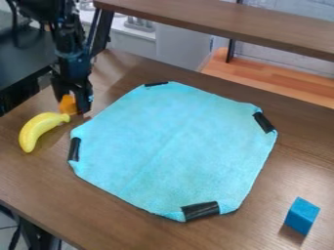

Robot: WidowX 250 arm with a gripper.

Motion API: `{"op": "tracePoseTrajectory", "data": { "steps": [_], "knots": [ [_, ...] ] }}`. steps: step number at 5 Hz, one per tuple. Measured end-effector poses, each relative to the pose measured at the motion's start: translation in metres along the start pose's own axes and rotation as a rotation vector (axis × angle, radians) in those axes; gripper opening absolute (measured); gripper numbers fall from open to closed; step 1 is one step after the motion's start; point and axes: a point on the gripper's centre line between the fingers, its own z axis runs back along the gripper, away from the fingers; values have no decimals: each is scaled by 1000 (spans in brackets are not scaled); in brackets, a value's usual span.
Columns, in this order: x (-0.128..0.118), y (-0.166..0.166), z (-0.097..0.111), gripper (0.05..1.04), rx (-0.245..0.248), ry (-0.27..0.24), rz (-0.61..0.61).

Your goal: Put the orange object on bottom left edge of the cloth

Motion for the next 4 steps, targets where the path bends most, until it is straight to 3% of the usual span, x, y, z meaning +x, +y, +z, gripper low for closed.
{"op": "tracePoseTrajectory", "data": {
  "steps": [1,2,3,4],
  "knots": [
    [-2,-1,-7,734,12,-9,18],
    [-2,-7,-6,726,-11,-26,22],
    [-2,-13,11,726,-39,-52,21],
    [1,-16,38,726,-35,-104,16]
  ]
}}
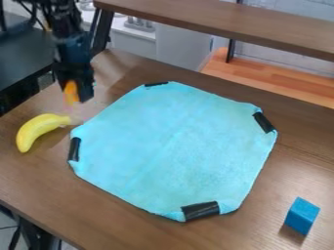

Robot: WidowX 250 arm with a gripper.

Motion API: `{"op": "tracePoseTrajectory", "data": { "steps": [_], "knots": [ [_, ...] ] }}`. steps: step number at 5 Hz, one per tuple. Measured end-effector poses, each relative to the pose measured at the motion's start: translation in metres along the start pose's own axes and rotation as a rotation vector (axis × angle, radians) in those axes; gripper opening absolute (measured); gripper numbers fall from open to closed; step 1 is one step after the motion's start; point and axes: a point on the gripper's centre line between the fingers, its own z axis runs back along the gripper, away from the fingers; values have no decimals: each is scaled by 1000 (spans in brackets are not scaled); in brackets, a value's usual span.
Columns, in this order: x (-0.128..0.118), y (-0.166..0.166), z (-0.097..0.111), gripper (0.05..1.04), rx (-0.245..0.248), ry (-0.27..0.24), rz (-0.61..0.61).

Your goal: Put the orange object on bottom left edge of the cloth

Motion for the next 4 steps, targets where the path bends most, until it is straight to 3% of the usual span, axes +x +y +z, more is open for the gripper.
{"op": "tracePoseTrajectory", "data": {
  "steps": [1,2,3,4],
  "knots": [
    [2,-28,16,726,13,-40,-61],
    [-11,-72,6,726,-27,-5,-172],
    [-19,-94,-2,726,-41,5,-236],
    [-15,-102,-6,793,-17,-1,-261]
  ]
}}
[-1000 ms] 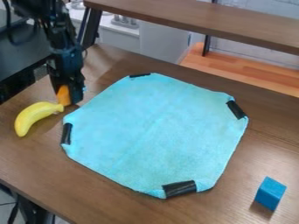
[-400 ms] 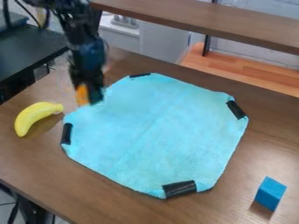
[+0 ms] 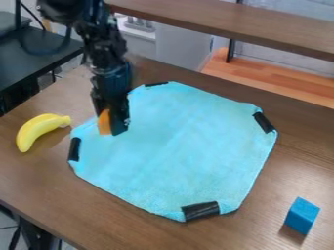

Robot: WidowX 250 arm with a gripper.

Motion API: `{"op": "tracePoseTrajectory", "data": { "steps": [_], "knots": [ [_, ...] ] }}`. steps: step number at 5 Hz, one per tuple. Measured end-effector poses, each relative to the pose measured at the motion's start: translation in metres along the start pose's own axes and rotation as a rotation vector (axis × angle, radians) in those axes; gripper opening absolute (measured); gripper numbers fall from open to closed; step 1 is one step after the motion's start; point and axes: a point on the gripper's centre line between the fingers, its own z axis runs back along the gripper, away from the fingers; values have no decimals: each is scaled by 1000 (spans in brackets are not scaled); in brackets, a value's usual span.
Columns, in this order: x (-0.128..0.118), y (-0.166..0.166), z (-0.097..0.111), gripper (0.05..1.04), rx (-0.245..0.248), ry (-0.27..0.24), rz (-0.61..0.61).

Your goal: Put the orange object on bottom left edge of the cloth

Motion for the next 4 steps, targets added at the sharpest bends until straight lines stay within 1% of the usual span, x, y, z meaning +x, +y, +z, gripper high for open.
{"op": "tracePoseTrajectory", "data": {
  "steps": [1,2,3,4],
  "knots": [
    [-2,-1,-16,999,-30,58,2],
    [0,6,-9,1001,-45,51,44],
    [5,10,3,999,-93,38,74],
    [11,20,49,999,-188,-90,108]
  ]
}}
